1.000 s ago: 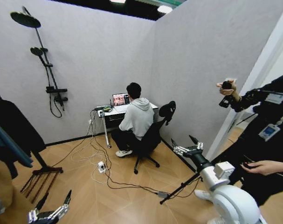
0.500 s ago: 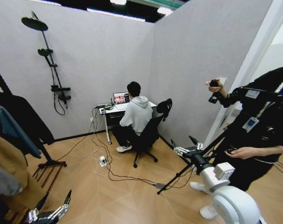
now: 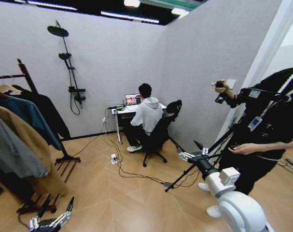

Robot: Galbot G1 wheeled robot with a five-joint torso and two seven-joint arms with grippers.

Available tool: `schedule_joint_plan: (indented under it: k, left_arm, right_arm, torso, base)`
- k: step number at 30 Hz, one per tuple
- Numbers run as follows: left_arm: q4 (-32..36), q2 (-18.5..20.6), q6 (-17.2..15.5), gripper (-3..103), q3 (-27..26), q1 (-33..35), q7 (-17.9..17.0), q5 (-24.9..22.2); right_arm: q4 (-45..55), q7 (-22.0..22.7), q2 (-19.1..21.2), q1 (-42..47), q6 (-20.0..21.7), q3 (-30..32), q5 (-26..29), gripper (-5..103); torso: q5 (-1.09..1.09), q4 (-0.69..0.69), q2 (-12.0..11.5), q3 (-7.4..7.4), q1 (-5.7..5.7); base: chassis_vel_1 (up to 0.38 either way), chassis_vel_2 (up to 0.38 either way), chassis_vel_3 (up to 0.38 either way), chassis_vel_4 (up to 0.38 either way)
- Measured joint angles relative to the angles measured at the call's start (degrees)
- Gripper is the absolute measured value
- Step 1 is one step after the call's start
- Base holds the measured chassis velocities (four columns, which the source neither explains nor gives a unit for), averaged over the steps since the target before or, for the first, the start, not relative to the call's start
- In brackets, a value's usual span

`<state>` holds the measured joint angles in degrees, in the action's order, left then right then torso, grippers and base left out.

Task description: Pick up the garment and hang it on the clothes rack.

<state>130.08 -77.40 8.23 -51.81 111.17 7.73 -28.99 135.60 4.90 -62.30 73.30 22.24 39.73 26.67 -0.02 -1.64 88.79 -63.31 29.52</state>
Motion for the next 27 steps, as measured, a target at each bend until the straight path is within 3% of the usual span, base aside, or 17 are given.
schedule_joint_plan:
  k: [8,23,27]
  left_arm:
    - [0.0,0.0,0.0,100,0.0,0.0,-0.01,0.0]
    - [0.0,0.0,0.0,100,0.0,-0.02,0.01,0.0]
    - [0.0,0.0,0.0,100,0.0,0.0,0.01,0.0]
  right_arm:
    - [-0.28,-0.04,0.03,-0.25,-0.81,-0.74,0.06,100]
    - [-0.41,0.02,0.24,-0.77,-0.62,-2.18,0.02,100]
    - [-0.29,0.08,0.35,-1.02,-0.51,-2.37,0.02,100]
  torso:
    - [0.01,0.01,0.03,0.02,-0.04]
    - [0.02,-0.02,-0.01,0.0,0.01]
    - [0.0,0.03,0.0,0.0,0.0]
  base:
    - [0.204,-0.06,-0.058,0.191]
    - [0.002,0.002,0.006,0.003]
    - [0.073,0.041,0.036,0.058]
